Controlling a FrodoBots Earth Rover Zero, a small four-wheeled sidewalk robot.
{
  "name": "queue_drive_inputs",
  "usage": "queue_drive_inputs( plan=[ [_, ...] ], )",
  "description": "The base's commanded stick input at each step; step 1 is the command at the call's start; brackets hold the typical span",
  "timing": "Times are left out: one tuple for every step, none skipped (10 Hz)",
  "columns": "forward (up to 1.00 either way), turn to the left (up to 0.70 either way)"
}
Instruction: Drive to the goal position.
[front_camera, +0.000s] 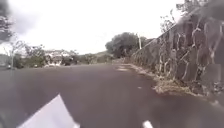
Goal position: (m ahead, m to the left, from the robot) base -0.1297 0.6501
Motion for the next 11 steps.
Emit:
queue_drive_inputs(
  plan=[
    [1.00,0.00],
    [1.00,0.00],
    [1.00,0.00],
    [1.00,0.00],
    [1.00,0.00],
    [1.00,0.00],
    [1.00,0.00],
    [1.00,0.00],
    [1.00,-0.25],
    [1.00,-0.12],
    [1.00,-0.01]
  ],
)
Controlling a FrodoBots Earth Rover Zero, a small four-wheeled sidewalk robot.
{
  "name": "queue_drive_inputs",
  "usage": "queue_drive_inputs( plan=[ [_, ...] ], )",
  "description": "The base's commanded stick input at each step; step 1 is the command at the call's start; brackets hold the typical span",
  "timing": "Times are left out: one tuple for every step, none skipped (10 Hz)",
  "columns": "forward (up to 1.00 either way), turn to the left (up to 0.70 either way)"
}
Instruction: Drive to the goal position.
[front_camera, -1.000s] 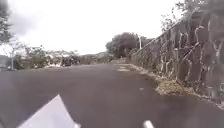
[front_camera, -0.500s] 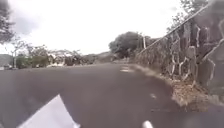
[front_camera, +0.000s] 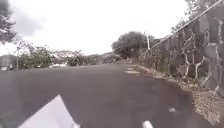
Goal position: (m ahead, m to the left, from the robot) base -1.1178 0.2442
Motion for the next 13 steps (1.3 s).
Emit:
queue_drive_inputs(
  plan=[
    [1.00,-0.16],
    [1.00,-0.31],
    [1.00,-0.35],
    [1.00,-0.35],
    [1.00,-0.35],
    [1.00,-0.35],
    [1.00,-0.35],
    [1.00,-0.35],
    [1.00,-0.35],
    [1.00,-0.35],
    [1.00,-0.35],
    [1.00,-0.35],
    [0.83,-0.29]
  ],
)
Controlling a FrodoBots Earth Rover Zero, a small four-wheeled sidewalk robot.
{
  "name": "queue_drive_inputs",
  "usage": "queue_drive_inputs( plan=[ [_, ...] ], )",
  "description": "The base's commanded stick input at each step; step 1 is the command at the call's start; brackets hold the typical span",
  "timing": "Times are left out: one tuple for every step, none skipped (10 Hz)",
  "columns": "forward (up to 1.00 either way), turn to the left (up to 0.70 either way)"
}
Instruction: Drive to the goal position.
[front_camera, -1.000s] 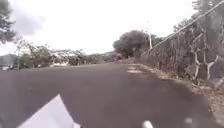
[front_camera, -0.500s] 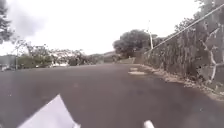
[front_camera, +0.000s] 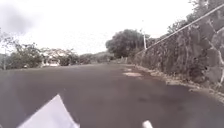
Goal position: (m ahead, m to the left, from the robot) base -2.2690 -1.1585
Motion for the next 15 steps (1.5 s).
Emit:
queue_drive_inputs(
  plan=[
    [0.66,-0.23],
    [0.48,-0.17],
    [0.31,-0.11],
    [0.14,-0.05],
    [0.00,0.00],
    [0.00,0.00],
    [0.00,0.00],
    [0.00,1.00],
    [0.00,1.00],
    [0.00,1.00],
    [0.00,1.00],
    [0.00,1.00],
    [0.00,1.00],
    [0.00,1.00],
    [0.00,1.00]
  ],
)
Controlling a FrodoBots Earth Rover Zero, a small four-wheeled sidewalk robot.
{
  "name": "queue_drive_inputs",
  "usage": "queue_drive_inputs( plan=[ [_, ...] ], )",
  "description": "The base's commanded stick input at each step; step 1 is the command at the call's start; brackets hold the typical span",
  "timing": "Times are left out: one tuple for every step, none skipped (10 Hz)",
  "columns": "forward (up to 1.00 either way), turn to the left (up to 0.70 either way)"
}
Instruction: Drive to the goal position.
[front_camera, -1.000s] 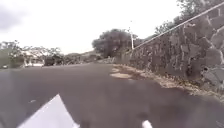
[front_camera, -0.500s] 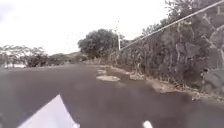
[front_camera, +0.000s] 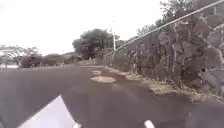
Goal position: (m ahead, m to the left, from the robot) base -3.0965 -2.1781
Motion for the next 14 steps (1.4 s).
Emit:
queue_drive_inputs(
  plan=[
    [0.00,1.00],
    [0.00,1.00],
    [0.00,1.00],
    [0.00,1.00],
    [0.00,1.00],
    [0.00,1.00],
    [0.00,1.00],
    [0.00,1.00],
    [0.00,1.00],
    [0.00,1.00],
    [0.00,1.00],
    [0.00,1.00],
    [0.00,1.00],
    [0.00,1.00]
  ],
)
